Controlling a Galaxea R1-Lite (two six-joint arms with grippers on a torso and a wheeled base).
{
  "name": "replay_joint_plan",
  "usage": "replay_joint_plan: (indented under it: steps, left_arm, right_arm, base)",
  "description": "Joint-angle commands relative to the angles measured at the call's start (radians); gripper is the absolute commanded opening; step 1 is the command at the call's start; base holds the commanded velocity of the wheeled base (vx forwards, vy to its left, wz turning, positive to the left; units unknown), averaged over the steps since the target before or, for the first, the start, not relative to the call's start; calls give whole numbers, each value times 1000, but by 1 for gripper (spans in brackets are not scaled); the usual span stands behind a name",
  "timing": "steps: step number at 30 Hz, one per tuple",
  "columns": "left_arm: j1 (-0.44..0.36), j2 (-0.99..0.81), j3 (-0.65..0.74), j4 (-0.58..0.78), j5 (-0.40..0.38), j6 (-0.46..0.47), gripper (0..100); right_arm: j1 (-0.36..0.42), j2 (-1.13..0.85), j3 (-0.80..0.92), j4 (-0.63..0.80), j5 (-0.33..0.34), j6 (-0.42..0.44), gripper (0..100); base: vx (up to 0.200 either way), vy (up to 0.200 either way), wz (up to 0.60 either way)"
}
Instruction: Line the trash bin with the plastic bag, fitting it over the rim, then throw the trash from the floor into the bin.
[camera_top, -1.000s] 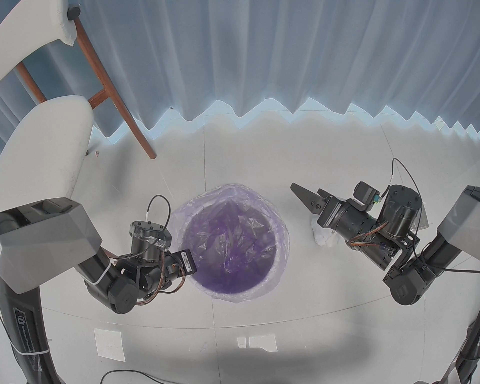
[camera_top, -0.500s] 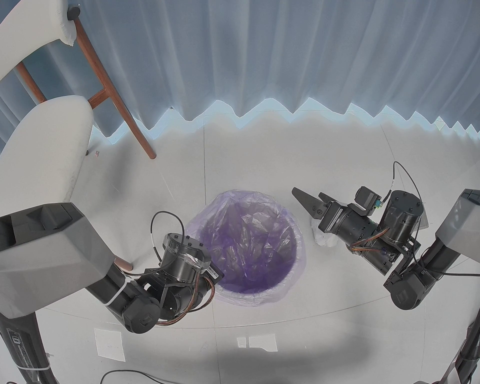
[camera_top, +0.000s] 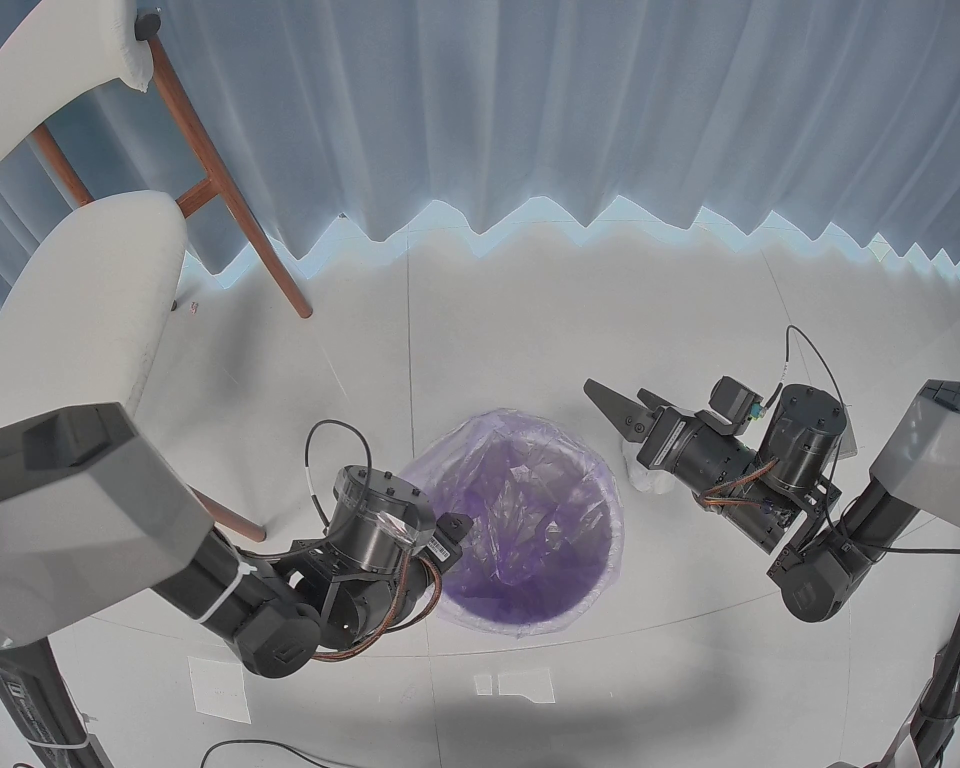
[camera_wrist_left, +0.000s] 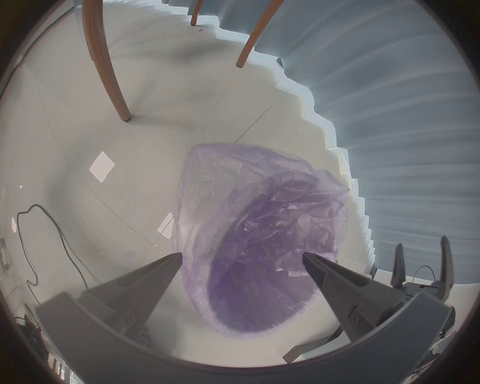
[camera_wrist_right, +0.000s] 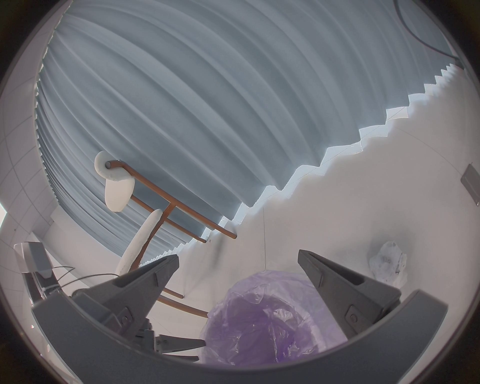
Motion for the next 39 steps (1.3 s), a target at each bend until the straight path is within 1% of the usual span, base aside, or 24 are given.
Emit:
replay_joint_plan:
  steps: [1,4,6,7,8,9,10,11,12,14,15,18,19,22,24,28,29,31,36,39]
  left_arm:
    - [-38,-150,41,61,2,3,100]
    - [-24,-230,43,64,-1,16,100]
    - [-11,-251,38,63,-7,28,100]
    - [42,-282,35,64,-26,89,100]
    - [71,-285,41,63,-43,145,100]
    - [71,-285,41,63,-43,145,100]
    - [139,-282,52,55,-81,264,100]
    - [168,-280,60,52,-98,312,100]
    - [213,-279,69,50,-129,385,100]
    - [274,-277,80,47,-196,511,100]
    - [311,-271,86,47,-244,573,100]
    - [407,-217,98,43,-380,714,100]
    - [430,-193,98,32,-422,741,100]
    - [446,-125,96,-29,-501,735,100]
    - [441,-69,92,-80,-521,715,100]
    - [438,65,47,-227,-521,715,100]
    - [438,69,46,-233,-521,715,100]
    - [433,142,-20,-299,-521,715,100]
    - [427,221,-128,-313,-524,715,100]
    - [415,240,-154,-315,-544,714,100]
  right_arm:
    - [-1,3,2,0,1,0,100]
    - [-1,3,3,0,1,0,100]
    - [1,3,3,-2,1,0,100]
    - [1,3,3,-2,-1,0,100]
    - [1,4,8,-3,-2,-1,100]
    - [1,4,8,-3,-2,-1,100]
    - [1,3,18,-5,-8,-1,100]
    - [1,3,23,-5,-10,-1,100]
    - [1,3,26,-8,-10,-1,100]
    - [1,4,29,-20,-10,-1,100]
    - [1,6,31,-25,-10,-1,100]
    - [1,6,37,-28,-10,-1,100]
    - [1,6,40,-28,-10,-1,100]
    - [3,7,52,-32,-10,-1,100]
    - [3,7,57,-34,-10,0,100]
    - [3,6,55,-34,-10,0,100]
    - [3,7,54,-34,-10,0,100]
    - [3,7,52,-34,-10,0,100]
    - [3,7,54,-34,-8,2,100]
    - [3,9,55,-34,-8,2,100]
  base:
    - [0,0,0]
    - [0,0,0]
    - [0,0,0]
    - [0,0,0]
    - [0,0,0]
    - [0,0,0]
    - [0,0,0]
    - [0,0,0]
    - [0,0,0]
    - [0,0,0]
    - [0,0,0]
    - [0,0,0]
    - [0,0,0]
    - [0,0,0]
    - [0,0,0]
    - [0,0,0]
    - [0,0,0]
    - [0,0,0]
    - [0,0,0]
    - [0,0,0]
